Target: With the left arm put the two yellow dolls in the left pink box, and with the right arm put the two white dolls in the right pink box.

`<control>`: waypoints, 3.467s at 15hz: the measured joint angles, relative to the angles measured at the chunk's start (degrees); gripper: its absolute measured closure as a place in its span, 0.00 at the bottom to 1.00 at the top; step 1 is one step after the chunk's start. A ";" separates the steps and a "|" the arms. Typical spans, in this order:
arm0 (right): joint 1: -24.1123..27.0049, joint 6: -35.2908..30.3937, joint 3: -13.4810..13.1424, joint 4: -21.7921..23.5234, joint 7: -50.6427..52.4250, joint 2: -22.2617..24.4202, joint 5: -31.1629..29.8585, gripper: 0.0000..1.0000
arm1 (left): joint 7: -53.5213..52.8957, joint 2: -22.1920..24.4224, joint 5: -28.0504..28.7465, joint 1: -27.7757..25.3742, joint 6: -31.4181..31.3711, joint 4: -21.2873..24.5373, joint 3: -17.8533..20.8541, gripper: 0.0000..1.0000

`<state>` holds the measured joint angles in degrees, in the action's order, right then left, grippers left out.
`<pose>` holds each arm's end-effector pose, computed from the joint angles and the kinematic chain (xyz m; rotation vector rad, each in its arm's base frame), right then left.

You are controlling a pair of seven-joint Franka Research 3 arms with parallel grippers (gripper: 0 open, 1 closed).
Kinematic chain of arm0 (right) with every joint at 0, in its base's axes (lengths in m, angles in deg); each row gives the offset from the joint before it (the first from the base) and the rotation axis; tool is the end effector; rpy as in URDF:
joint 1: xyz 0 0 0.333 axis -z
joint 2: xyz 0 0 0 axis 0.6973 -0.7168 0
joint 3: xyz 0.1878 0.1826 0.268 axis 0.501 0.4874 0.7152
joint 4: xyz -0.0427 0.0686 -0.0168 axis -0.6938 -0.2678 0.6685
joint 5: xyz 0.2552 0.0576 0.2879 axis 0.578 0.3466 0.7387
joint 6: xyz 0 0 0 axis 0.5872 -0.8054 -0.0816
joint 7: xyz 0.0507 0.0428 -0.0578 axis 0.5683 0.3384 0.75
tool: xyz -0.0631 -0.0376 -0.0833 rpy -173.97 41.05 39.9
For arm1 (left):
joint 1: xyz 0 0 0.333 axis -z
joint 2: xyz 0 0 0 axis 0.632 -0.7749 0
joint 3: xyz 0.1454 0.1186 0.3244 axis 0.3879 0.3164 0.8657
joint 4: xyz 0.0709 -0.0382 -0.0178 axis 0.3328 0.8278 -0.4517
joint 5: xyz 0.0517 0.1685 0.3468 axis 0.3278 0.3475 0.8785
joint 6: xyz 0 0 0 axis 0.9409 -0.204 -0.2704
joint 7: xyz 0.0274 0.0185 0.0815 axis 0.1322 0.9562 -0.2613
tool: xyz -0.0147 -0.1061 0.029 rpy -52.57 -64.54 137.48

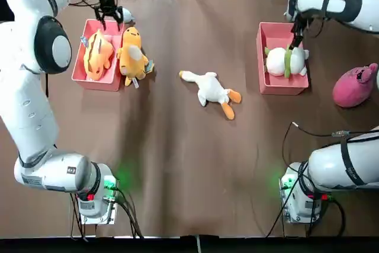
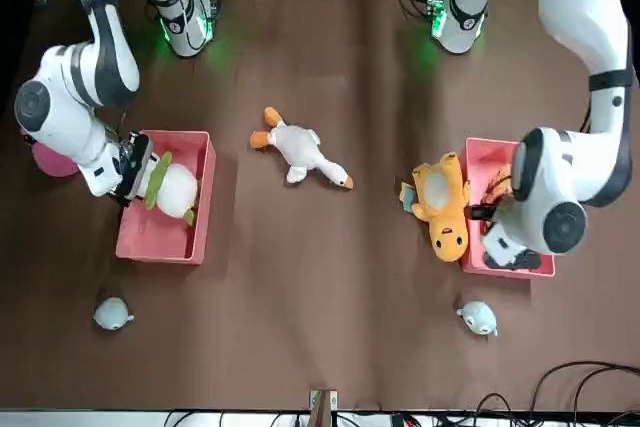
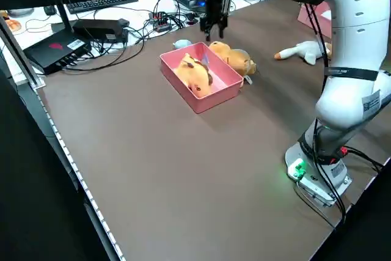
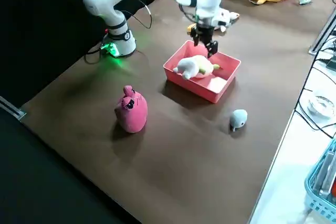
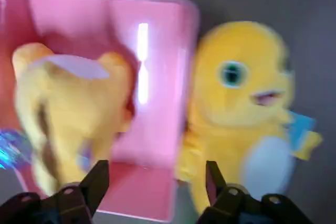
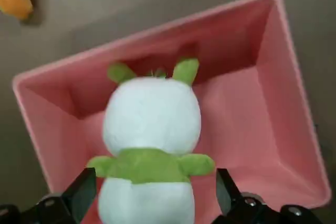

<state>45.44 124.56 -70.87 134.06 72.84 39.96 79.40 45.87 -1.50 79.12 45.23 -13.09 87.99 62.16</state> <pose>0.5387 0.0109 0.4081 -2.4869 -1.7850 0.0302 0.6823 -0.0863 0.3848 -2.9859 0.0139 0.5308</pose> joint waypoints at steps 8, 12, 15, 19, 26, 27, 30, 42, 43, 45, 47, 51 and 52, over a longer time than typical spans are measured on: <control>-19.79 -4.94 0.48 -3.31 -32.85 0.40 0.35 0.00 | 14.84 -2.35 -1.58 3.84 -0.70 1.42 -7.63 0.17; -31.16 -1.02 0.53 -3.06 -47.92 -0.39 0.38 0.00 | 19.73 -6.96 -1.55 3.36 -3.45 1.47 -6.78 0.20; -38.85 4.79 0.54 -2.49 -57.09 -3.18 0.35 0.00 | 22.41 -8.02 -1.28 3.28 -3.54 1.45 -6.26 0.21; -44.22 14.37 0.46 -2.32 -60.62 -9.22 0.21 0.00 | 22.68 -8.45 -1.15 3.14 -3.47 1.45 -6.09 0.50; -46.79 23.76 0.31 -2.29 -60.62 -17.44 0.02 0.00 | 22.67 -8.39 1.06 3.61 -1.61 0.75 -6.40 0.89; -46.89 24.53 0.23 -2.29 -60.62 -18.10 -0.24 0.00 | 22.74 -8.27 1.08 3.79 -0.29 0.31 -6.48 0.89; -46.92 25.36 0.16 -2.26 -60.61 -18.38 -0.50 0.28 | 22.89 -6.89 1.08 3.99 1.91 -0.11 -6.83 0.89; -44.58 12.27 -1.82 -3.62 -60.83 -10.88 -0.54 0.84 | 5.00 5.27 8.50 -2.21 12.22 -0.44 -6.37 0.89; -43.05 8.97 -2.19 -3.84 -60.83 -8.31 -0.54 0.84 | -0.07 5.15 8.54 -4.55 12.53 -0.05 -6.32 0.89; -38.81 3.27 -2.63 -3.92 -60.82 -3.13 -0.54 0.84 | -8.12 4.37 9.09 -7.99 12.54 0.57 -6.24 0.89; -33.89 0.58 -2.87 -3.75 -60.53 0.49 -0.63 0.84 | -9.85 2.89 11.68 -8.24 12.44 0.81 -6.36 0.89; -22.36 0.55 -3.27 -3.14 -59.90 1.90 -3.53 0.84 | -0.94 -0.25 14.17 -1.90 11.39 0.84 -6.71 0.89; -20.30 0.67 -3.27 -3.02 -59.84 1.89 -5.24 0.84 | 0.48 -0.52 14.93 -0.61 11.11 0.84 -6.70 0.90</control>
<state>25.13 125.24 -74.15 131.04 13.00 41.85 74.16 46.34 -2.02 94.05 44.62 -1.98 88.83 55.46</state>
